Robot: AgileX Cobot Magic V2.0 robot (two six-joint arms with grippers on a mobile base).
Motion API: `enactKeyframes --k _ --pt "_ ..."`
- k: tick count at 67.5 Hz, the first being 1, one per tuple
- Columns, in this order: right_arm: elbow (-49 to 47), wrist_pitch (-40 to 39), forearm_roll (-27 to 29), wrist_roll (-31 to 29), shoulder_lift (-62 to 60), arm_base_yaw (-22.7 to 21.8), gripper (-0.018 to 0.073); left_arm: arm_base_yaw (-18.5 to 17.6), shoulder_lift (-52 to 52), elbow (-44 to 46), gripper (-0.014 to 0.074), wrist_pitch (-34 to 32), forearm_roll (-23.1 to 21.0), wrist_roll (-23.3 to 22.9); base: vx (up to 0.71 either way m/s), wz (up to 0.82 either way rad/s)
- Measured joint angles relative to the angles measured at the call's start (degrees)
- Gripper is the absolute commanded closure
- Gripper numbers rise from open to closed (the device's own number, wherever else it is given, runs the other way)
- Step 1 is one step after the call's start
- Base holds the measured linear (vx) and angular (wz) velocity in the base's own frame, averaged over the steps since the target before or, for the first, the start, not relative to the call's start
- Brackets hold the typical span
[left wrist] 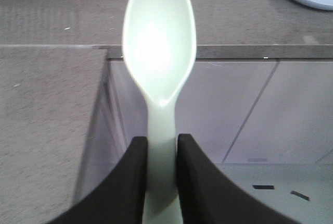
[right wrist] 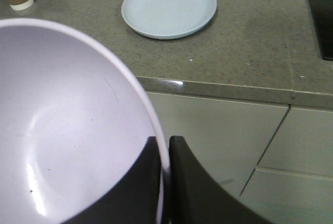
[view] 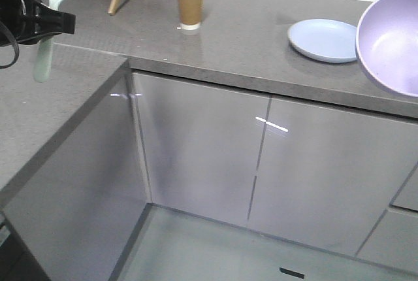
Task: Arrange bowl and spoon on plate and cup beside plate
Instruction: 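Drive the base toward the counter with the blue plate and cup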
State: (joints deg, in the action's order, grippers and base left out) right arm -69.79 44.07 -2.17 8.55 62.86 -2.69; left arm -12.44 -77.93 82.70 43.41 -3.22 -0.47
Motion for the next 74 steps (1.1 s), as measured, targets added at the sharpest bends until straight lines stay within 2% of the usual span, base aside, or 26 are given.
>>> enactKeyframes --k 31,74 --pt "0.0 0.2 0.0 0.0 0.0 0.0 0.0562 0.0 0.0 0.0 0.0603 0.0 0.0 0.0 -0.02 -0.29" --pt "0.0 0.2 0.0 0.0 0.0 0.0 0.0562 0.0 0.0 0.0 0.0603 0.0 0.0 0.0 0.06 -0.12"
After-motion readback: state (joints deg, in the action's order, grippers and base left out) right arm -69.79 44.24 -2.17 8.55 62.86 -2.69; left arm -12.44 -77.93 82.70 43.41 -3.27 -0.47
